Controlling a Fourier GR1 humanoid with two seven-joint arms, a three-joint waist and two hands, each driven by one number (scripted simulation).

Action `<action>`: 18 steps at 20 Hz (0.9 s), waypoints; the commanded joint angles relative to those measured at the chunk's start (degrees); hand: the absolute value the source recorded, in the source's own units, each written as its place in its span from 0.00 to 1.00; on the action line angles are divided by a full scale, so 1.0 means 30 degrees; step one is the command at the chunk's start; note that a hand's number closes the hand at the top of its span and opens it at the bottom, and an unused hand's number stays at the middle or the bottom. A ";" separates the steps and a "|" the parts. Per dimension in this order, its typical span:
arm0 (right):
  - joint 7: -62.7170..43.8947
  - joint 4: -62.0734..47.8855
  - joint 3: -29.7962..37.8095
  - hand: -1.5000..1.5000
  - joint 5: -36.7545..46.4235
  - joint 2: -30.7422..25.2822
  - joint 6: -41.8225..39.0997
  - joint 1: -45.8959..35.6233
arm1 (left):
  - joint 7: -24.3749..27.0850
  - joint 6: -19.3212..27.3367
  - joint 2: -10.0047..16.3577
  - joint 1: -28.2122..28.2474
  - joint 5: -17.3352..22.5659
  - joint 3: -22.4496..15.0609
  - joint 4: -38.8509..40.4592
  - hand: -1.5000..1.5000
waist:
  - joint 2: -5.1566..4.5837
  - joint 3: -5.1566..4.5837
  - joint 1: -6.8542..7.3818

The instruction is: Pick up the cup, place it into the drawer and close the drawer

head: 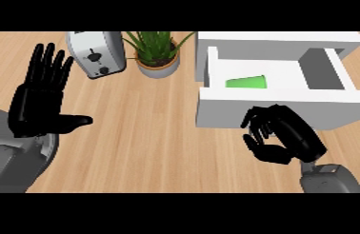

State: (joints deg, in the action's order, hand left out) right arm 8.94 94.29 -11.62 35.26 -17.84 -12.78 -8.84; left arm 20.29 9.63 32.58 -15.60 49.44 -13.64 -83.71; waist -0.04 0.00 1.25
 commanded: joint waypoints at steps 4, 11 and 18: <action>0.0942 -0.6056 -0.0698 0.00 0.3101 0.1103 0.1805 -0.2445 | 0.0013 -0.1608 -0.0029 0.1151 -0.0235 0.1459 0.0060 0.00 | -0.0035 0.0004 -0.0162; 0.2296 -1.1990 0.0078 0.00 0.4130 0.2189 0.2862 -0.5491 | 0.0989 -0.4216 -0.0093 0.3903 -0.0579 0.2945 -0.0036 0.00 | -0.0033 0.0003 -0.0135; 0.4542 -1.8827 0.2410 0.00 0.3558 0.2619 0.3798 -0.9953 | 0.1057 -0.5729 -0.0439 0.3752 -0.1073 0.3683 0.1251 0.00 | -0.0120 0.0006 -0.0040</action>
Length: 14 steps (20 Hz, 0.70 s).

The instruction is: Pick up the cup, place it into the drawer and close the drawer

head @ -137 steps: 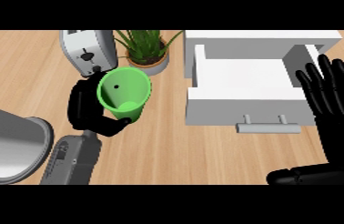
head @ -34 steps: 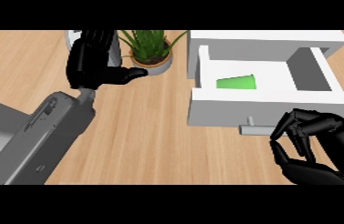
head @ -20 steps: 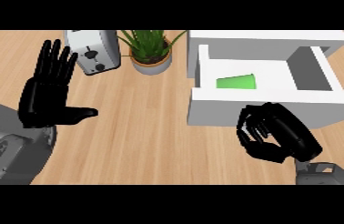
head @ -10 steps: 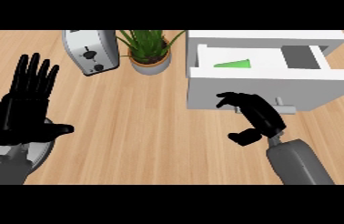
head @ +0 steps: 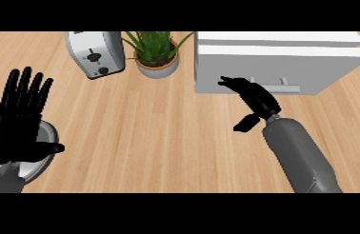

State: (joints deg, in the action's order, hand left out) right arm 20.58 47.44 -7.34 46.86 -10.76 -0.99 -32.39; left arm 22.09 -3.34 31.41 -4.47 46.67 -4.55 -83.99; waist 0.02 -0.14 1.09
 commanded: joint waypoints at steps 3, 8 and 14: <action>0.2749 -0.6620 0.2132 0.00 -0.0549 -0.0765 0.0566 -0.3362 | -0.0342 -0.0870 -0.0139 -0.0111 0.0015 0.0509 0.0043 0.00 | -0.0256 0.0080 0.0399; 0.3101 -0.9358 0.2671 0.00 -0.0451 -0.0904 0.0273 -0.5529 | -0.0535 -0.1054 -0.0441 -0.0297 0.0054 0.0800 0.0251 0.00 | -0.0333 0.0086 0.0624; 0.4199 -1.0942 0.3223 0.00 -0.0524 -0.2222 -0.0022 -0.6652 | 0.0017 -0.1400 -0.0730 -0.0446 -0.0758 0.0467 0.0787 0.00 | -0.0579 0.0101 0.1016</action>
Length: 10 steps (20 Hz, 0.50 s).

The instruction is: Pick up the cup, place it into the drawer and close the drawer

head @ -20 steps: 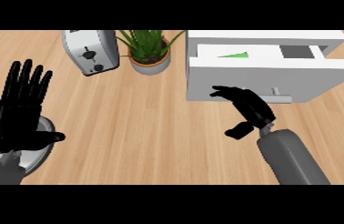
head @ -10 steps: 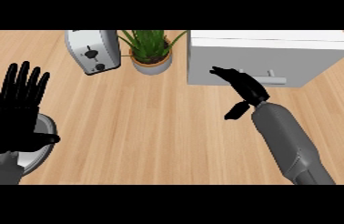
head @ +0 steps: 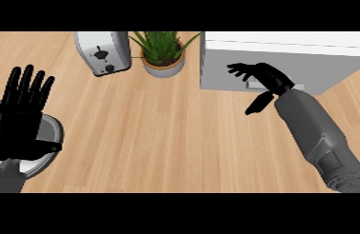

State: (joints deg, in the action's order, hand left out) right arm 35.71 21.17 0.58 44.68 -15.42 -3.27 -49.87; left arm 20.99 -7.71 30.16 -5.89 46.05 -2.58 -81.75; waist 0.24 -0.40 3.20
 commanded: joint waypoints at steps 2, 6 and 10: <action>-0.1502 -0.2495 0.0911 0.00 -0.0036 -0.1055 -0.0172 -0.2135 | 0.0321 -0.0053 -0.0439 0.0074 -0.0460 -0.0284 -0.0108 0.00 | -0.0731 0.0189 0.0635; -0.0825 -0.2907 0.1018 0.00 -0.0034 -0.1949 -0.0681 -0.2542 | -0.0192 0.0042 -0.0207 -0.0858 -0.0504 -0.0152 0.0182 0.00 | -0.0799 0.0205 0.0587; -0.0572 -0.3254 0.1003 0.00 0.0071 -0.1992 -0.0407 -0.2443 | 0.0260 -0.0409 -0.0072 -0.0196 -0.0832 -0.0080 0.0288 0.00 | -0.0774 0.0196 0.0683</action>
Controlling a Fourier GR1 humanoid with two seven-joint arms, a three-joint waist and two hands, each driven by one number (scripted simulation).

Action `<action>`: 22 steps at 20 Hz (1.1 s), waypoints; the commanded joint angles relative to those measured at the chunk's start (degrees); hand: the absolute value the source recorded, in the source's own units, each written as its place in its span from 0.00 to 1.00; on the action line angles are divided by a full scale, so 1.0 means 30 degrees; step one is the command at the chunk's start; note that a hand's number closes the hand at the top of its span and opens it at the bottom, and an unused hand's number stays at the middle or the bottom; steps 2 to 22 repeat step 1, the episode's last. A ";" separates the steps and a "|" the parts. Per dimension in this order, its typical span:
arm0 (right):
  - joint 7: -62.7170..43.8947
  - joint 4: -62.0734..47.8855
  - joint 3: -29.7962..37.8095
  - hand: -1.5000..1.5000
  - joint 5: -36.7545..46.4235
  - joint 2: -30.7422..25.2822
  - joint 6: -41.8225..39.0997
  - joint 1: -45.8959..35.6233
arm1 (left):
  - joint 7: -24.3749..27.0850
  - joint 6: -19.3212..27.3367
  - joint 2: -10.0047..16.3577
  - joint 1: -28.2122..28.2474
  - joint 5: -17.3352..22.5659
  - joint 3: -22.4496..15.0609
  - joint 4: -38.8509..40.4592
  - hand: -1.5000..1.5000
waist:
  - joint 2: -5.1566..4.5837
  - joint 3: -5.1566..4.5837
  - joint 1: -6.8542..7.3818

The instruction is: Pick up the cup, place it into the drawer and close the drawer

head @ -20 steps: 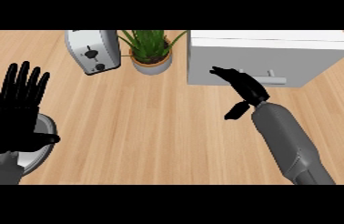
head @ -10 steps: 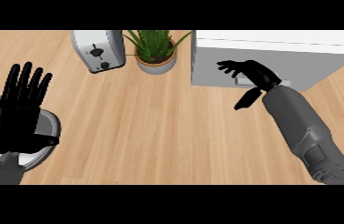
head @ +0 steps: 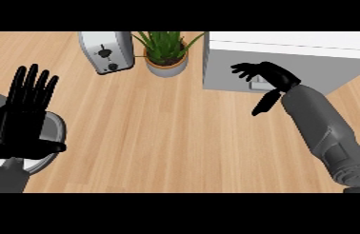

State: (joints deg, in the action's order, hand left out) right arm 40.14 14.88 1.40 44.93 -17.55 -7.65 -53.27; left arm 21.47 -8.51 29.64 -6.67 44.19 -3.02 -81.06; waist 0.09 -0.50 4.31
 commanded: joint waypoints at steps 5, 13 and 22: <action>-0.1943 -0.1193 0.0870 0.00 -0.0155 -0.1131 0.1184 -0.1268 | 0.0237 0.0563 -0.0449 -0.0405 -0.0696 -0.0313 0.0080 0.00 | -0.0827 0.0243 0.0289; -0.1943 -0.1193 0.0870 0.00 -0.0155 -0.1131 0.1184 -0.1268 | 0.0237 0.0563 -0.0449 -0.0405 -0.0696 -0.0313 0.0080 0.00 | -0.0827 0.0243 0.0289; -0.1943 -0.1193 0.0870 0.00 -0.0155 -0.1131 0.1184 -0.1268 | 0.0237 0.0563 -0.0449 -0.0405 -0.0696 -0.0313 0.0080 0.00 | -0.0827 0.0243 0.0289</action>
